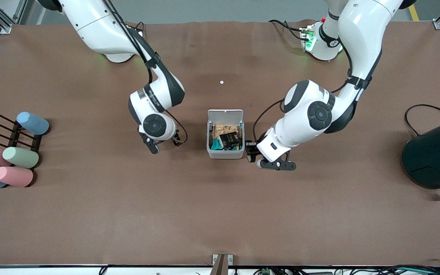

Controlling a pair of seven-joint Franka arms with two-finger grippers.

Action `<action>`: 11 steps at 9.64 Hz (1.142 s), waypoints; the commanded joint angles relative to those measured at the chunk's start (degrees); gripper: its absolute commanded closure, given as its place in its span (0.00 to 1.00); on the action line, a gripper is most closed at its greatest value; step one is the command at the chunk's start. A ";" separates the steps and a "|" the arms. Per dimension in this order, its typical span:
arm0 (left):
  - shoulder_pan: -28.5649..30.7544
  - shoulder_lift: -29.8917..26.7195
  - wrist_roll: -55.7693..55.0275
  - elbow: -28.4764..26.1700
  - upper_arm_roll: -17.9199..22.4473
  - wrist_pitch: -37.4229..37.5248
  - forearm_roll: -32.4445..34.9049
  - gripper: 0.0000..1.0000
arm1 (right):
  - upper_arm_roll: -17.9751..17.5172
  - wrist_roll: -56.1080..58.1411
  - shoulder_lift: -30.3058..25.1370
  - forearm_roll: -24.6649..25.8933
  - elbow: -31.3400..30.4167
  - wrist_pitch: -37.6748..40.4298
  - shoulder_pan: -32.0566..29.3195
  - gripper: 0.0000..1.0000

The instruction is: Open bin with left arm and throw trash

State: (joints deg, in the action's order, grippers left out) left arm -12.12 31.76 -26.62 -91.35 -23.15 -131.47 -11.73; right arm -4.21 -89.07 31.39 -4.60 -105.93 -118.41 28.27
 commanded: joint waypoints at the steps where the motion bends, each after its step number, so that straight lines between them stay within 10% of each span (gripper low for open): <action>1: -2.29 2.59 -4.91 2.15 -0.23 -0.18 -1.45 1.00 | 0.17 -3.73 -3.09 -0.41 -4.89 -1.03 0.46 0.00; 7: -4.32 3.83 -8.63 -3.02 -0.23 -5.88 -1.19 1.00 | 2.97 -5.33 -0.73 0.39 -4.99 -7.80 0.20 0.05; 8: -4.06 3.75 -8.88 -3.04 -0.23 -5.99 -1.10 0.98 | 3.07 -5.41 -0.63 0.39 -4.99 -7.80 0.38 0.21; 9: -3.88 3.66 -9.41 -2.87 -0.23 -5.82 -1.10 0.70 | 2.98 -5.59 -0.11 0.47 -4.99 -7.80 0.90 0.57; 10: -3.53 3.31 -8.80 -3.13 -0.15 -5.64 -0.84 0.01 | 3.07 -5.59 0.59 0.39 -4.99 -8.50 0.82 0.88; 11: -3.27 2.87 -8.45 -2.95 0.03 -5.29 -0.66 0.00 | 2.98 -5.59 0.60 0.39 -4.90 -9.29 0.38 1.00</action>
State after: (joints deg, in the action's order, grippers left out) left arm -16.07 35.54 -35.59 -93.34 -23.00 -135.96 -12.60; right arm -1.40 -93.49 32.21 -4.50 -110.14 -126.41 28.67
